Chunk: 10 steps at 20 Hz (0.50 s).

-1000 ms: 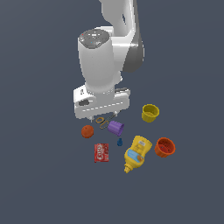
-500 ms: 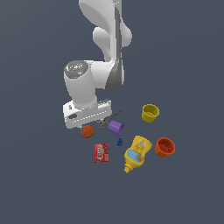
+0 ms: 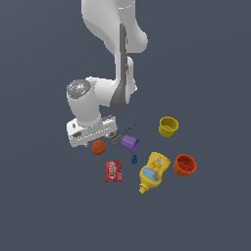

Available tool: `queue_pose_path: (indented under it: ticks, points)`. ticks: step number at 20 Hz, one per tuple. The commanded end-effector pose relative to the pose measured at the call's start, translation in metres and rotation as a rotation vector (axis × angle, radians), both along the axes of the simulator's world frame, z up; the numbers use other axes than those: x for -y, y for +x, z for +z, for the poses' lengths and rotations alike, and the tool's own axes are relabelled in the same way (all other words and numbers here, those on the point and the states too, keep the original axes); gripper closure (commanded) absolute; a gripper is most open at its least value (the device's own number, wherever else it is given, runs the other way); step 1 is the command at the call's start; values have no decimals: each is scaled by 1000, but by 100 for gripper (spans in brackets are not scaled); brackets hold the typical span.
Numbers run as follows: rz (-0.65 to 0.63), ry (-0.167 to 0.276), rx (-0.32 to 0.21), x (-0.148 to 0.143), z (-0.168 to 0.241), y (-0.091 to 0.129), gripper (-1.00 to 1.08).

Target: Pick up a designated object from a clutter of objects.

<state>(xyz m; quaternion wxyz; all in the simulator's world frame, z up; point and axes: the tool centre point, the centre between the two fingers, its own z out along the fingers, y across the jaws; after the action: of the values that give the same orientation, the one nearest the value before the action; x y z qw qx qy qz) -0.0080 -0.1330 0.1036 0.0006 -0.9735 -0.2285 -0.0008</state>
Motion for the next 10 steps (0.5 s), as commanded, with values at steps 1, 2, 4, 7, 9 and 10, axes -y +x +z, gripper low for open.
queue_pose_path:
  ticks: [1, 2, 4, 7, 9, 10]
  points:
    - [10, -1, -1, 4, -5, -2, -92]
    - [12, -1, -1, 5, -6, -3, -92]
    - [13, -2, -1, 5, -7, -3, -92]
    - [10, -1, -2, 5, -7, -3, -92]
    - [10, -1, -2, 5, -11, -3, -92]
    - [10, -1, -2, 5, -14, -3, -92]
